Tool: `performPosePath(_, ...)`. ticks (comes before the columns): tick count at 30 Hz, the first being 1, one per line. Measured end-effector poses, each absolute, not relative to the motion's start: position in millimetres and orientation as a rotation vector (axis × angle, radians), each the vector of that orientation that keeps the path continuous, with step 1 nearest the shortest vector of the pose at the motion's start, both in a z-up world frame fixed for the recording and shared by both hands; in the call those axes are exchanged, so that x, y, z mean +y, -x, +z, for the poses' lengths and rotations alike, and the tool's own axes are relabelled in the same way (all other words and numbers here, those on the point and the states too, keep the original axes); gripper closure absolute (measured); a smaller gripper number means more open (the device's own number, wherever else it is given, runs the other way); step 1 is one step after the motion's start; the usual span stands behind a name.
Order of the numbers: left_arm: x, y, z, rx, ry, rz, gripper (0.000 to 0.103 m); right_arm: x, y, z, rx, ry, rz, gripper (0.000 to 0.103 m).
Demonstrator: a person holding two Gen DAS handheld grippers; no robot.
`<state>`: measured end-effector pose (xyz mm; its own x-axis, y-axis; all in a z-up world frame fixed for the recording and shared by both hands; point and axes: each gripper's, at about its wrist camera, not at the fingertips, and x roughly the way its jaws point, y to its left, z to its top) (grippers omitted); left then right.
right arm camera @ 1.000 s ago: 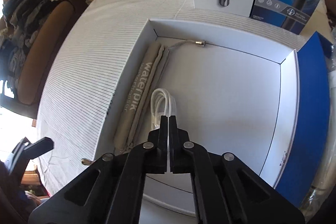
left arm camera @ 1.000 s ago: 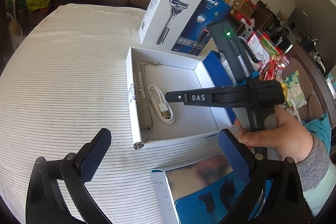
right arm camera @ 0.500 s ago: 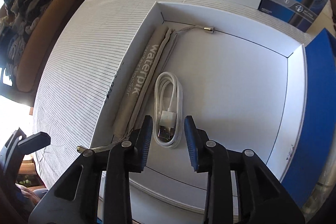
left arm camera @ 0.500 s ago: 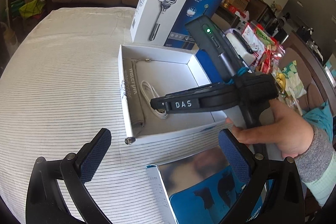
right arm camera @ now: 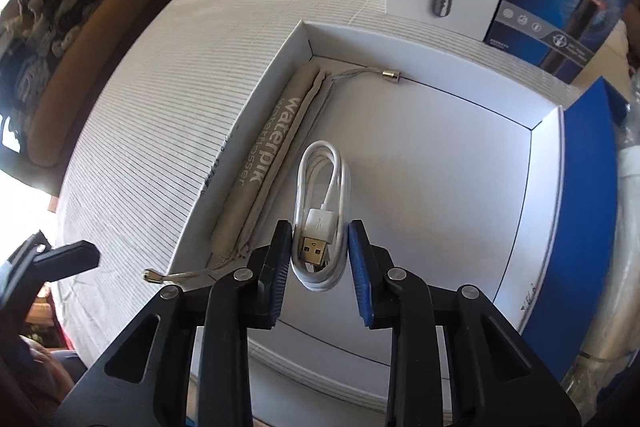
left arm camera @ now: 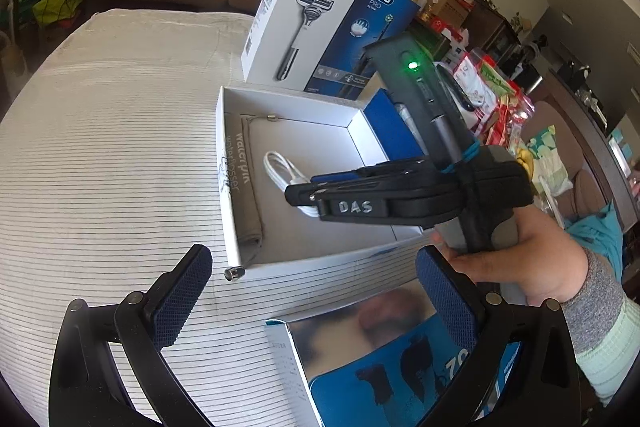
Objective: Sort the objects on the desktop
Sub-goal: 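Lift the white cable out of the white box with the right tool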
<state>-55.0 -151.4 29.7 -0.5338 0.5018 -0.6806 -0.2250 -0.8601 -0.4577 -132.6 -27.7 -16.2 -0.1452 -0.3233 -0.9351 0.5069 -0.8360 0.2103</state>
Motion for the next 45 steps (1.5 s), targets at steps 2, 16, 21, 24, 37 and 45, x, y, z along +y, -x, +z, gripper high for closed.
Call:
performPosePath(2, -158.9, 57.3, 28.2, -0.545, 1.183, 2.348, 0.0, -15.2, 132.0, -1.2, 0.161, -1.572, -2.02, 0.077)
performPosePath(16, -146.6, 61.5, 28.2, -0.702, 1.172, 2.254, 0.0, 38.2, 123.8, 40.3, -0.025, -1.525, -2.02, 0.096)
performPosePath(21, -143.9, 59.6, 33.1, -0.691, 1.171, 2.263, 0.0, 30.1, 112.6, 47.7, 0.186, -1.55, -2.051, 0.093)
performPosePath(24, -145.3, 58.3, 34.3, -0.684, 1.162, 2.264, 0.0, 23.3, 109.8, 28.3, 0.313, -1.602, -2.042, 0.074)
performPosePath(37, -156.0, 61.6, 24.1, -0.723, 1.144, 2.221, 0.0, -21.3, 128.6, -36.3, 0.816, -1.657, -1.937, 0.065)
performPosePath(45, -149.1, 58.6, 26.4, -0.712, 1.129, 2.203, 0.0, -25.6, 133.6, -49.1, 0.86, -1.659, -1.862, 0.076)
